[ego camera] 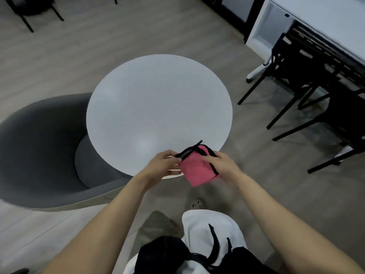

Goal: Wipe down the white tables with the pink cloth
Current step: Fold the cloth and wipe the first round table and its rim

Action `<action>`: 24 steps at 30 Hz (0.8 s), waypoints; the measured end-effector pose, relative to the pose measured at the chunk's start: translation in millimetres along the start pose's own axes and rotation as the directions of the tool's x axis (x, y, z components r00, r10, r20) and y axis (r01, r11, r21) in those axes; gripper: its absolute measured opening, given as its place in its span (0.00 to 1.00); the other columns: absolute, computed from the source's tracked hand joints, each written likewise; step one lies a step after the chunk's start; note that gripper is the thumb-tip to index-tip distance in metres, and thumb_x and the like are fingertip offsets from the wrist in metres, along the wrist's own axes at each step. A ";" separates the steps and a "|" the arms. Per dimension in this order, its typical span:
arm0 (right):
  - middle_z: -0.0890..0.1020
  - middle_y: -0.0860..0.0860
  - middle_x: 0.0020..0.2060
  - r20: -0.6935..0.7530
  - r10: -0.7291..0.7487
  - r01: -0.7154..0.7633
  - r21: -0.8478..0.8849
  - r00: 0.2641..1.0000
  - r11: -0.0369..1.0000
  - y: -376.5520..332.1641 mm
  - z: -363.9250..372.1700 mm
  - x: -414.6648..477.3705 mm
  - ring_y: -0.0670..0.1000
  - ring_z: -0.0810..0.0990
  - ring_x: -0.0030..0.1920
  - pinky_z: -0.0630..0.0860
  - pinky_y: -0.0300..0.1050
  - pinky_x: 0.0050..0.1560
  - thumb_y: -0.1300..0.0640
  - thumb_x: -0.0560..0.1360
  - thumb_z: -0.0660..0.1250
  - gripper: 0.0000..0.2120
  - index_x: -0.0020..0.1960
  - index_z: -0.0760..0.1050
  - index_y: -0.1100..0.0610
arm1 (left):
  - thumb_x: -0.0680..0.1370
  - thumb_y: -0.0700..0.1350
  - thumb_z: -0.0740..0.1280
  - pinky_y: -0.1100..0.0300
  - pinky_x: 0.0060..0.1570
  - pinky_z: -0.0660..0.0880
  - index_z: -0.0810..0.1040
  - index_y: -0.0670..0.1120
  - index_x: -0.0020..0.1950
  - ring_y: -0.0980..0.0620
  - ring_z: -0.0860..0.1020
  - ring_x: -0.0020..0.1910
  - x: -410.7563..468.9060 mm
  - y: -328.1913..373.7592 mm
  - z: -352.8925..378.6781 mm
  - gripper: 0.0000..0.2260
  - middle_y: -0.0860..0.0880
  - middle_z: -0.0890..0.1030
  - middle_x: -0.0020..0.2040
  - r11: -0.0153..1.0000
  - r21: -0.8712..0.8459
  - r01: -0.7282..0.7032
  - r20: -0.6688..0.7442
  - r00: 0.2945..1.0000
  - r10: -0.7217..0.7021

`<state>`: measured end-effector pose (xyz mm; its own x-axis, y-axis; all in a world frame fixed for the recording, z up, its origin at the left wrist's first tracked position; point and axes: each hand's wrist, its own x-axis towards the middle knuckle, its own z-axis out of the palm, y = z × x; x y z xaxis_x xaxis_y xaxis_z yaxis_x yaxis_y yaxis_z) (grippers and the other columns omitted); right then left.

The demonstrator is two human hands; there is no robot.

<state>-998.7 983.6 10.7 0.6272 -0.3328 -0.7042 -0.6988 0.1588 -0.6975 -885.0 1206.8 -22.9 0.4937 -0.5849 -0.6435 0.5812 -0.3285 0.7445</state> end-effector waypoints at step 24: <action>0.88 0.52 0.56 -0.506 -0.032 0.245 0.360 0.862 0.900 10.2 218.1 -60.5 0.52 0.88 0.57 0.82 0.48 0.64 0.65 0.76 0.79 0.43 0.84 0.64 0.46 | 0.80 0.40 0.77 0.53 0.59 0.83 0.64 0.63 0.83 0.47 0.87 0.59 -32.8 24.3 -164.8 0.38 0.44 0.88 0.61 0.996 0.009 -0.087 0.206 0.975 0.083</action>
<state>-968.8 1208.1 17.2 0.3886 -0.7624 -0.5174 -0.3519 0.3961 -0.8481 -780.4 1340.3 -13.0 0.3964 -0.7506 -0.5286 0.5298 -0.2832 0.7994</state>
